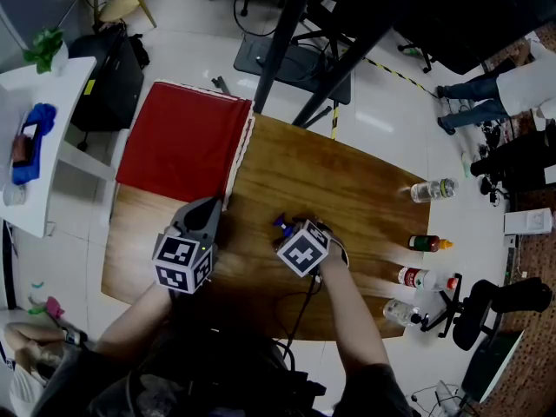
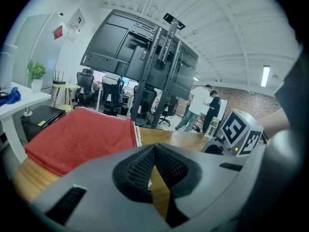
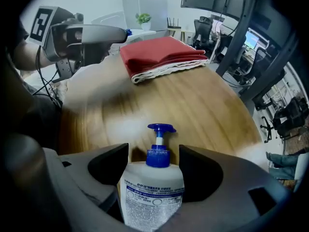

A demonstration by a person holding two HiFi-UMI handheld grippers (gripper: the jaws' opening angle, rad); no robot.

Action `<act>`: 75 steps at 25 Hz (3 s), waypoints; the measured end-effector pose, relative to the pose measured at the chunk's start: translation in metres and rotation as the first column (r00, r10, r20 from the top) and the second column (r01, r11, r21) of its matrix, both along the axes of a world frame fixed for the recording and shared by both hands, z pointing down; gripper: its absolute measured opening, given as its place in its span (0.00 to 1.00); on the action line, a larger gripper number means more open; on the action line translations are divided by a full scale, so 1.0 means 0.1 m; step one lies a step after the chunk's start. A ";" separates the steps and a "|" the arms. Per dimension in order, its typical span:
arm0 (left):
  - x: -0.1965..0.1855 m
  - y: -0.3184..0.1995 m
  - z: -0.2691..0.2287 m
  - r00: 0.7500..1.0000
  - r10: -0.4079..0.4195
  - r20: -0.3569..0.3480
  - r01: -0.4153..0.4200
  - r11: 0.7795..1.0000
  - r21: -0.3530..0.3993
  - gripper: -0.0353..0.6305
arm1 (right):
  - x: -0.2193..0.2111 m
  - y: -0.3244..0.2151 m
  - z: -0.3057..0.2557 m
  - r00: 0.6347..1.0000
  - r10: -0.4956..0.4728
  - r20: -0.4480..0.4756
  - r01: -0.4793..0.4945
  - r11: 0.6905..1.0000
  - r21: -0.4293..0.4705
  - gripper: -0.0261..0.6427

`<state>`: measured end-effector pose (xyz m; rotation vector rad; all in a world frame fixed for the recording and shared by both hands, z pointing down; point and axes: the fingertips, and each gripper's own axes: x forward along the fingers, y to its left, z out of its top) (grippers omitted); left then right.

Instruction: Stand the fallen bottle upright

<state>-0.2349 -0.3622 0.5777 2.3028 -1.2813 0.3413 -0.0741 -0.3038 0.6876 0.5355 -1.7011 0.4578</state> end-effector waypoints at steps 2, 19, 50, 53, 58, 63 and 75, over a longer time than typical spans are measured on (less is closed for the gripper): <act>0.01 0.00 0.00 1.000 0.002 0.000 -0.002 1.000 0.000 0.10 | 0.01 0.02 0.02 1.000 -0.021 -0.020 0.020 0.999 -0.043 0.57; -0.03 0.03 -0.08 1.000 -0.006 0.008 0.005 1.000 0.014 0.10 | 0.07 0.00 0.03 0.956 -0.167 -0.240 0.160 0.986 -0.046 0.42; 0.07 0.32 -0.30 1.000 0.021 0.013 -0.022 0.999 0.043 0.10 | 0.02 0.06 -0.57 0.969 -0.159 -0.189 0.214 0.921 0.325 0.30; 0.07 0.36 -0.34 1.000 0.021 0.012 -0.022 0.999 0.050 0.10 | 0.08 0.12 -0.64 0.978 -0.122 -0.169 0.176 0.920 0.351 0.30; 0.10 0.42 -0.38 1.000 0.025 0.014 -0.026 0.998 0.060 0.10 | 0.12 0.17 -0.83 0.988 -0.088 -0.128 0.135 0.893 0.430 0.30; 0.12 0.47 -0.45 0.999 0.027 0.017 -0.028 0.997 0.070 0.10 | 0.19 0.15 -1.17 0.998 -0.023 -0.055 0.049 0.843 0.535 0.29; 0.17 0.52 -0.72 0.999 0.029 0.018 -0.031 0.992 0.120 0.10 | 0.20 0.11 -2.05 0.857 0.078 0.510 -0.423 0.672 0.608 0.29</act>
